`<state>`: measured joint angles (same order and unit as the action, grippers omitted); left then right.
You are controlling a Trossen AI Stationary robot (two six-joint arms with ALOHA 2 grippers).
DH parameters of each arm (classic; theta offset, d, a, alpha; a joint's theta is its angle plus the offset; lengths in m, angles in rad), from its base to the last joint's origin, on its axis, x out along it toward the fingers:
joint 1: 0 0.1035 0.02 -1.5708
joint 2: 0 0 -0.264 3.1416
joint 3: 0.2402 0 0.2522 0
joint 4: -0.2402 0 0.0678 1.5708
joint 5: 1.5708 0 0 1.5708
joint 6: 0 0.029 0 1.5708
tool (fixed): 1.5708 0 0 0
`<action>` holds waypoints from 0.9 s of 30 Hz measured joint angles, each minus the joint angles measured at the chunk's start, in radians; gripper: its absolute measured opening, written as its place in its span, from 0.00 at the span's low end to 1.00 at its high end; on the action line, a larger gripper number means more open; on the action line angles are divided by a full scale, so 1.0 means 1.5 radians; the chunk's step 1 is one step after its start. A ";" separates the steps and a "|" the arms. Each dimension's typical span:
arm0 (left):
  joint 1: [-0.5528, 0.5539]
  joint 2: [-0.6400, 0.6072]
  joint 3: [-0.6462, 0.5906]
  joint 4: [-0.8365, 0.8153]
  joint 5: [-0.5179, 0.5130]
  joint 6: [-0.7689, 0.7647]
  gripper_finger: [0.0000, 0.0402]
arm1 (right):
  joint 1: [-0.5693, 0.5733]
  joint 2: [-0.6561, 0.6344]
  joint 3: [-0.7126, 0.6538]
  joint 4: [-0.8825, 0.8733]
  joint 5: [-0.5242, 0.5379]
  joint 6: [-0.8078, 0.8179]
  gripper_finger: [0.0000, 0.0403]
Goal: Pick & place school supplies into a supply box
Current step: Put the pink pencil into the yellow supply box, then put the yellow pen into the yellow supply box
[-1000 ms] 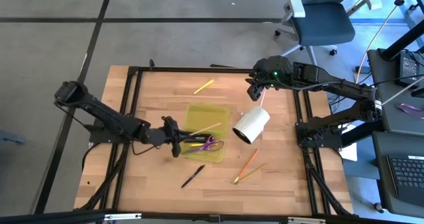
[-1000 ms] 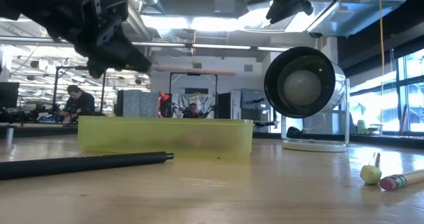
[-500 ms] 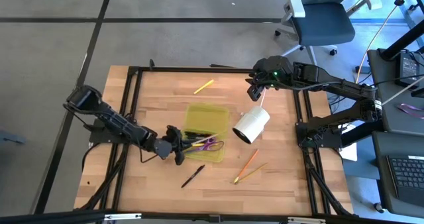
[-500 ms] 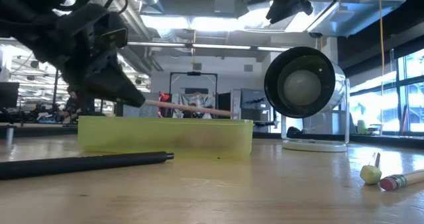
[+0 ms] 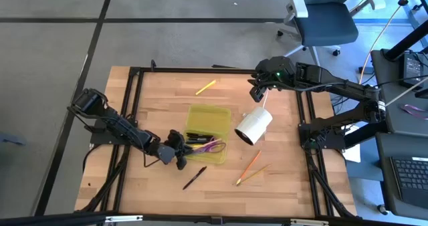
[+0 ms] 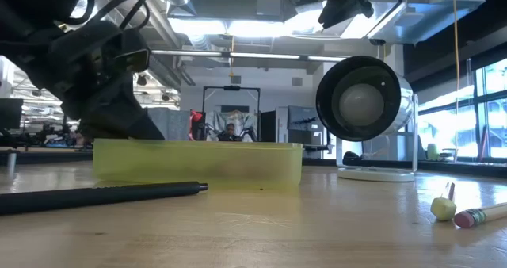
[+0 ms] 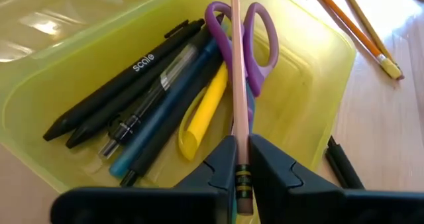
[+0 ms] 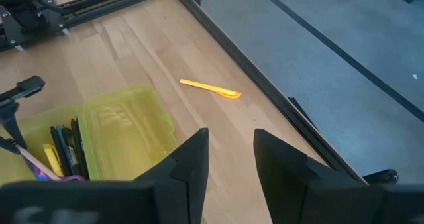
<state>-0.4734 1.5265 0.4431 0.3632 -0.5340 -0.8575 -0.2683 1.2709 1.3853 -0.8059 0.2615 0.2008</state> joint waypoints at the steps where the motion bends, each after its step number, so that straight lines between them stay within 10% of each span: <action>1: 0.001 0.000 0.000 0.000 0.001 0.002 0.08 | 0.000 0.000 0.000 0.000 0.000 0.000 0.31; 27: 0.133 -0.232 -0.001 0.011 0.073 0.148 0.21 | 0.000 0.000 0.000 0.001 0.000 -0.003 0.31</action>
<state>-0.2734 1.1783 0.4423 0.3793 -0.4240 -0.6355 -0.2681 1.2709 1.3853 -0.8051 0.2611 0.1970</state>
